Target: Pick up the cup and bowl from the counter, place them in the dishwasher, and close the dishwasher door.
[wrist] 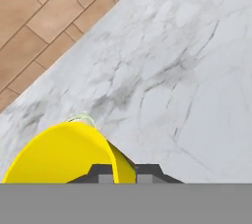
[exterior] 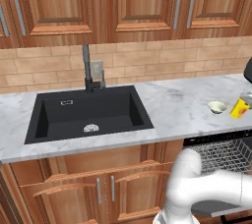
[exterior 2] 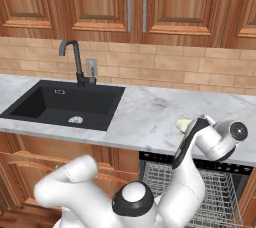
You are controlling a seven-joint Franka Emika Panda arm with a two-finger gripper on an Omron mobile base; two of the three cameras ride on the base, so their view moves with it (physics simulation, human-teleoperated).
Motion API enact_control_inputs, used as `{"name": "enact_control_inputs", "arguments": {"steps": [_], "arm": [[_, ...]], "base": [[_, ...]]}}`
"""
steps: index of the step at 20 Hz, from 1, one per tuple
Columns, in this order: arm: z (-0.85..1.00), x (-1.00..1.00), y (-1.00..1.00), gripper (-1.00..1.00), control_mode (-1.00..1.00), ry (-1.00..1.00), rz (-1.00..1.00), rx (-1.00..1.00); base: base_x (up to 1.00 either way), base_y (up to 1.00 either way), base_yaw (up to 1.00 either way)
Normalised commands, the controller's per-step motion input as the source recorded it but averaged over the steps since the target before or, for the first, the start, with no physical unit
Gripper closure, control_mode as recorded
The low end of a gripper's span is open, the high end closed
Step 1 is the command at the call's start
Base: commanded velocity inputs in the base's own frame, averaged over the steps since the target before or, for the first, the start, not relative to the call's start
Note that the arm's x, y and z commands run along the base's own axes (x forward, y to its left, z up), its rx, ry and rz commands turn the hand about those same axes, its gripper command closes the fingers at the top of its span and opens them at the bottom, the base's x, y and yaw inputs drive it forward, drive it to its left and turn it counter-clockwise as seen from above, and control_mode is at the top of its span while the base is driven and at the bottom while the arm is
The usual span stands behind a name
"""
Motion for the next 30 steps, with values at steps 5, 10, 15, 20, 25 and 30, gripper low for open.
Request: {"name": "enact_control_inputs", "arguments": {"steps": [5,10,15,20,25,30], "arm": [[0.06,-0.57,0.0,1.0,-1.0,-0.02,0.0,-0.05],[0.26,-0.61,0.0,1.0,-1.0,-0.06,0.0,0.0],[0.16,-0.52,0.0,1.0,-1.0,-0.02,0.0,0.0],[-0.01,-0.31,0.0,1.0,-1.0,0.0,0.0,0.0],[-0.15,-0.1,0.02,1.0,-1.0,0.0,0.0,0.0],[-0.25,-0.09,0.18,1.0,-1.0,0.0,0.01,0.0]], "base": [[0.0,0.0,0.0],[0.0,0.0,0.0],[0.0,0.0,0.0],[0.0,0.0,0.0],[0.0,0.0,0.0],[0.0,0.0,0.0]]}}
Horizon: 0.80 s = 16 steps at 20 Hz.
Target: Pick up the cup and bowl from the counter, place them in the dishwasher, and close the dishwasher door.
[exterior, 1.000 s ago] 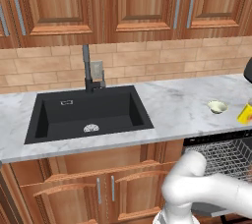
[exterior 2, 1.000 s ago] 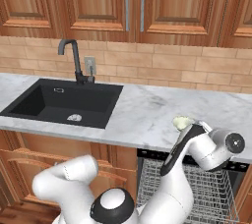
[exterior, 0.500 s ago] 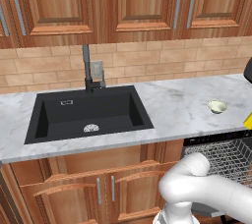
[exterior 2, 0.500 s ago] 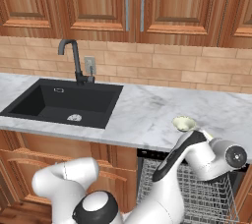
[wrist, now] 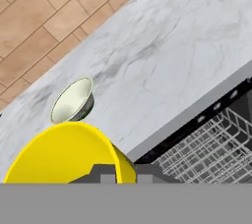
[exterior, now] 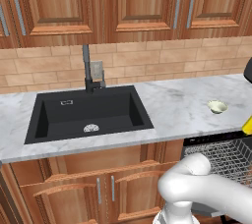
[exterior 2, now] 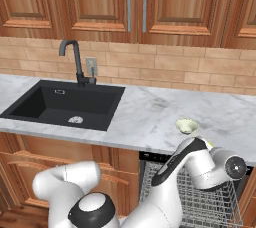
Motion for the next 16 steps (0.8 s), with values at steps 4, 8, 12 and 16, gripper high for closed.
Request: {"name": "enact_control_inputs", "arguments": {"steps": [4,8,12,16], "arm": [[-0.38,-0.15,0.22,1.0,-1.0,0.0,0.02,0.0],[-0.37,-0.18,0.16,1.0,-1.0,0.0,0.02,0.0],[-0.51,-0.06,0.16,1.0,-1.0,0.0,0.01,0.0],[-0.59,0.0,0.18,1.0,-1.0,0.04,0.0,0.0]], "base": [[0.0,0.0,0.0],[0.0,0.0,0.0],[0.0,0.0,0.0],[0.0,0.0,0.0]]}}
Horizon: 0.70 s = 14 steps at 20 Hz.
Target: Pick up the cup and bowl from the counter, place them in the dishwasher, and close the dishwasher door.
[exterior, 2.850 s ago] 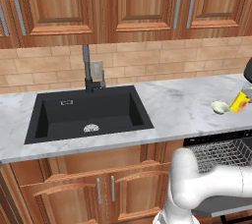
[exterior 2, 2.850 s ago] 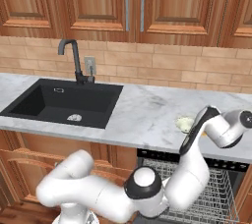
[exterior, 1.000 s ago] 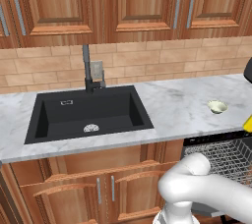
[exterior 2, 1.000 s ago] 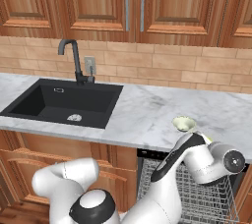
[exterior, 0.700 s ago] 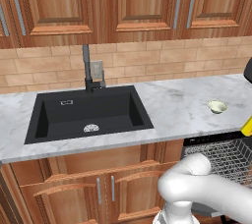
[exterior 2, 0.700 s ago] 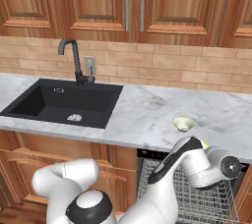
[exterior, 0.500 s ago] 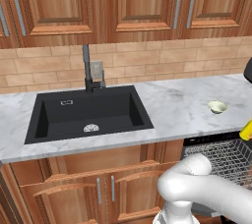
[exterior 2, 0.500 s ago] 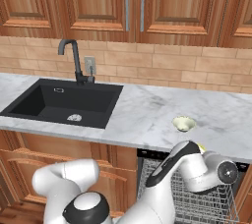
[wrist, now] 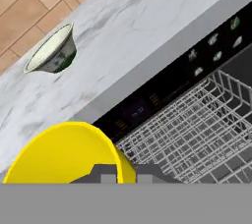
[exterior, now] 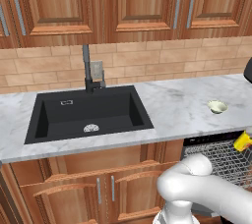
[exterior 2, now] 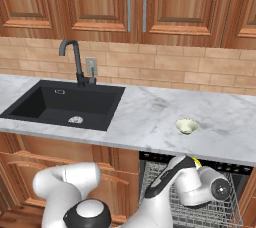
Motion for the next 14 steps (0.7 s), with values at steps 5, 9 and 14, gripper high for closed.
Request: {"name": "enact_control_inputs", "arguments": {"steps": [5,9,14], "arm": [[-0.54,0.0,0.2,1.0,-1.0,0.1,0.0,0.0],[-0.46,0.0,0.09,1.0,-1.0,0.11,0.0,0.0],[-0.41,0.0,0.02,1.0,-1.0,0.1,0.0,0.0]], "base": [[0.0,0.0,0.0],[0.0,0.0,0.0],[0.0,0.0,0.0]]}}
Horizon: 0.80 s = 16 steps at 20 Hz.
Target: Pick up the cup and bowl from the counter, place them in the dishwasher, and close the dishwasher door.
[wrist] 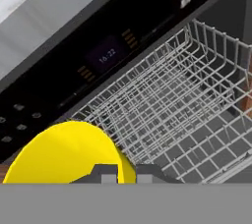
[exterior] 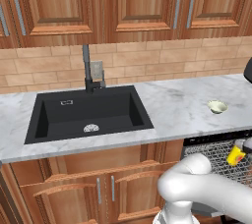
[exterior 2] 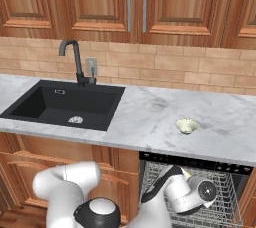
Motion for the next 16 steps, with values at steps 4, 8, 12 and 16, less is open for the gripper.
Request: {"name": "enact_control_inputs", "arguments": {"steps": [4,8,12,16], "arm": [[-0.3,0.0,0.0,1.0,-1.0,0.06,0.0,0.0],[-0.34,0.0,0.0,1.0,-1.0,0.0,0.02,0.0],[-0.4,0.0,0.0,1.0,-1.0,0.0,0.04,0.03],[-0.49,0.0,0.0,1.0,-1.0,0.0,0.03,0.0]], "base": [[0.0,0.0,0.0],[0.0,0.0,0.0],[0.0,0.0,0.0],[0.0,0.0,0.0]]}}
